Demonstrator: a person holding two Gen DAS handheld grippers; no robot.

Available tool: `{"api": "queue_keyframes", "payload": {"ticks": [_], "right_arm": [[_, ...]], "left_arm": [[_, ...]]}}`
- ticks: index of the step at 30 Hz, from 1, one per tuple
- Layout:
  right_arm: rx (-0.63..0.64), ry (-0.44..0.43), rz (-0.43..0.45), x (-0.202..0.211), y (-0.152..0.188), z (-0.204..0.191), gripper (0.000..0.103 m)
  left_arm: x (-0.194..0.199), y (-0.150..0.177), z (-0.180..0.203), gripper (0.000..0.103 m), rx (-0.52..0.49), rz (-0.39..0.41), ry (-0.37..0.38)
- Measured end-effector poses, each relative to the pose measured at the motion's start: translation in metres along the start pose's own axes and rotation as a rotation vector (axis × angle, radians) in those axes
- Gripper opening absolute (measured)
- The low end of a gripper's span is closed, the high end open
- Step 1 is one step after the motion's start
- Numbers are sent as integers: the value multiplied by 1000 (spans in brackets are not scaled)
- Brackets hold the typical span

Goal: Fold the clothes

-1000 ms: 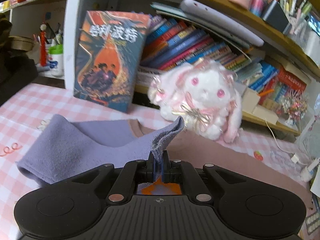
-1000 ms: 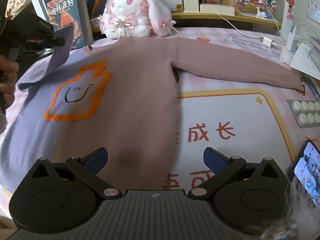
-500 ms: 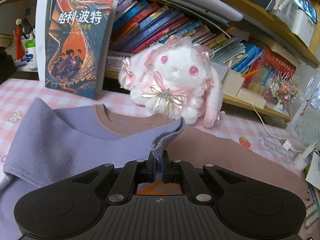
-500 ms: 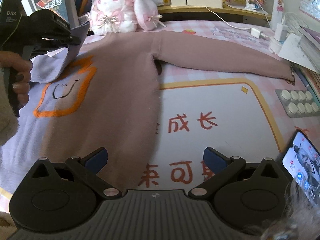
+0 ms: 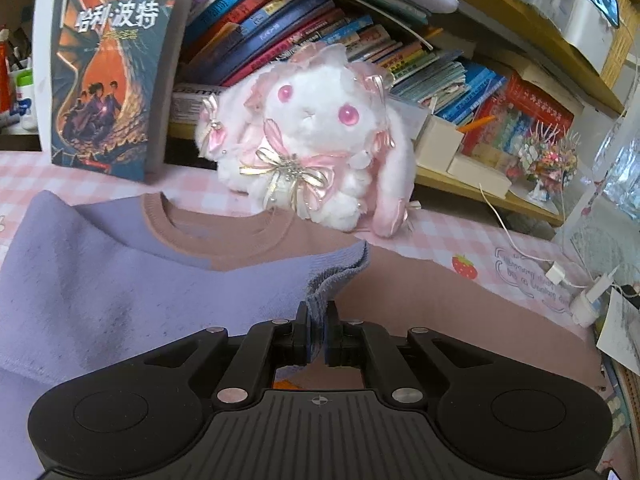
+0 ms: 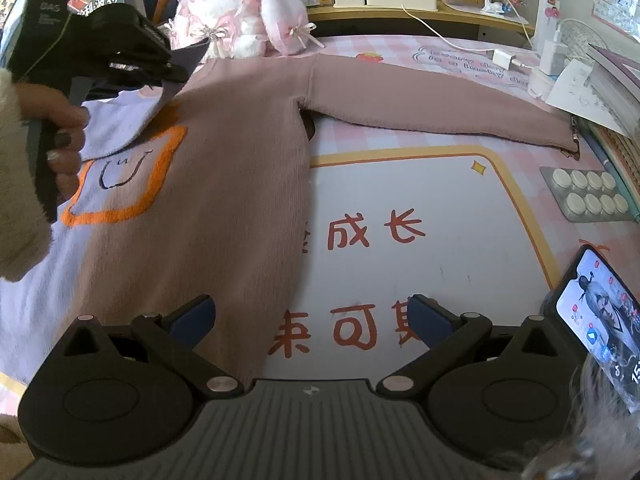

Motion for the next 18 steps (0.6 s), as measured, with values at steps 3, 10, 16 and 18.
{"api": "queue_keyframes", "payload": {"ticks": [3,10,16,18], "right_arm": [[10,-4,-1,0,0,-4,103],[26,4,25,-4,-7,-18,103],[11,53,49,-4,-12,-26,100],[-3,68,42,-4,-10,-26,98]], "left_arm": [[5,-3,6,27,-13,-34,49],[91,31,-9,70,-263,6,-27],[157,73,-106,70,-86,-41,-297],[167,76,-127,70,-31,-43,-313]]}}
Point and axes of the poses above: each gripper's, at about its wrist camera, not at the fingertips, and x roughly against the way its jaws point, z to its right, y to its underside, the point moved 2 cm from there along -x, roughly the way its jaws point, and after that the axes turned 10 degrees about y, right-handed, at the moved point
